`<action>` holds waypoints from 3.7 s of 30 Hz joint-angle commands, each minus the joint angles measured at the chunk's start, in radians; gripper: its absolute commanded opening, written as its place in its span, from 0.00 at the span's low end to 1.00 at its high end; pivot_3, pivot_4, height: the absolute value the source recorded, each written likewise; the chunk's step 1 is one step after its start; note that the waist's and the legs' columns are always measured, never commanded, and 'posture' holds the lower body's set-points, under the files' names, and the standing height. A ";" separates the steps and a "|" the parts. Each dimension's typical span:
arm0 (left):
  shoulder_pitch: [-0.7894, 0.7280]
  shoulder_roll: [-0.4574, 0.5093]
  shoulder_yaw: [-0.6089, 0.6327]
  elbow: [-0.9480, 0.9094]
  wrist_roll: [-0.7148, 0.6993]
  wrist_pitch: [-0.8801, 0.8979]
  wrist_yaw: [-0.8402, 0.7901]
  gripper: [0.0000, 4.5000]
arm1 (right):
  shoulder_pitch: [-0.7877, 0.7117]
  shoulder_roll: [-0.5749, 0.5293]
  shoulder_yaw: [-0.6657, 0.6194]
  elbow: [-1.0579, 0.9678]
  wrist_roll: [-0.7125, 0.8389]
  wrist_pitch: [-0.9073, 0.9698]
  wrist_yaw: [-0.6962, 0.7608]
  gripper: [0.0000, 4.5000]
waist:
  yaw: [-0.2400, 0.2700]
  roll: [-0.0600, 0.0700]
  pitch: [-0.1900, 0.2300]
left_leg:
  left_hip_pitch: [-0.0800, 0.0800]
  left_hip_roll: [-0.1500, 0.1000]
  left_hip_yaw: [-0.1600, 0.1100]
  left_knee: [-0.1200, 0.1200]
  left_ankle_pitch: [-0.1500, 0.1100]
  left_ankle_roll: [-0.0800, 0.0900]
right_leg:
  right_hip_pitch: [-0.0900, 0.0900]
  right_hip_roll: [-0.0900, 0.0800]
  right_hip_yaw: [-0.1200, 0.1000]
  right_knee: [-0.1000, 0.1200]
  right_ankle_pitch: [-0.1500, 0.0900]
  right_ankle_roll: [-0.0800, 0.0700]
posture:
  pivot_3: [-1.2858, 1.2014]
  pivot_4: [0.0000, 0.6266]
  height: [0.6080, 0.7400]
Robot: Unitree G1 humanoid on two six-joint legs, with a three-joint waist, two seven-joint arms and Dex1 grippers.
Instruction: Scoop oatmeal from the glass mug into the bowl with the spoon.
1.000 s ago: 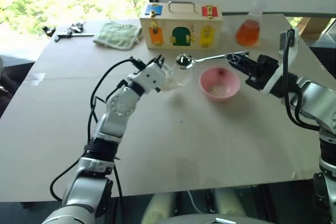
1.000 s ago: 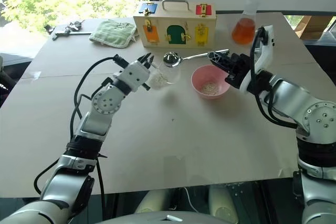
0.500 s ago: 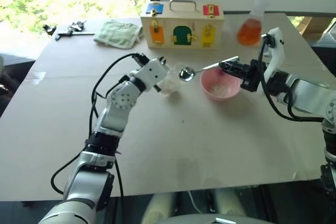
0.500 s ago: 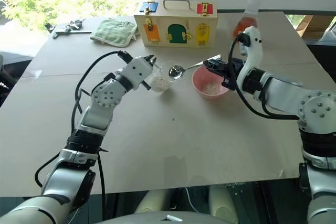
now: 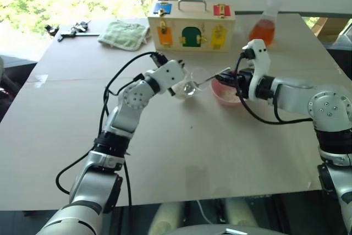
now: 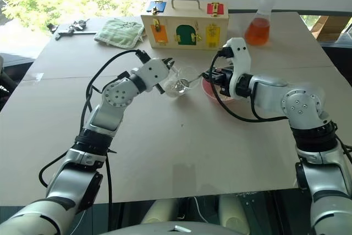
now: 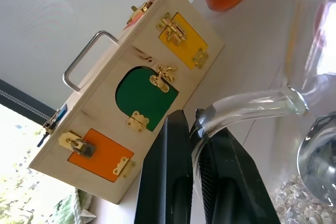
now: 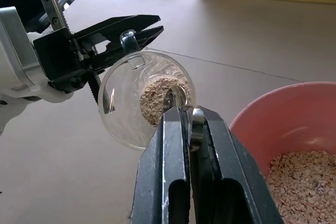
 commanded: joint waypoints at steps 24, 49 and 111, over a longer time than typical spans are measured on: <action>-0.049 0.025 -0.024 -0.098 0.054 0.011 -0.014 0.01 | -0.008 0.219 -0.296 0.040 0.150 0.178 -0.104 0.00 | -0.006 0.000 0.000 | 0.000 -0.001 -0.001 0.002 0.000 0.000 | 0.000 0.000 0.000 0.003 0.000 0.000 | 0.52 0.24 1.00; 0.041 0.026 0.033 0.069 0.060 -0.131 0.231 0.01 | 0.077 0.113 -0.312 0.092 0.635 0.010 -0.477 0.00 | -0.025 0.000 0.000 | 0.000 -0.001 0.001 0.011 0.000 0.000 | -0.001 0.000 0.002 0.015 0.000 0.000 | 0.52 0.24 1.00; 0.063 0.011 0.122 0.234 -0.012 -0.246 0.416 0.01 | 0.155 0.312 -0.452 -0.018 0.745 -0.141 -0.743 0.00 | -0.028 0.001 0.000 | 0.000 -0.001 0.004 0.010 0.000 0.000 | -0.003 0.000 0.004 0.016 0.000 0.000 | 0.52 0.24 1.00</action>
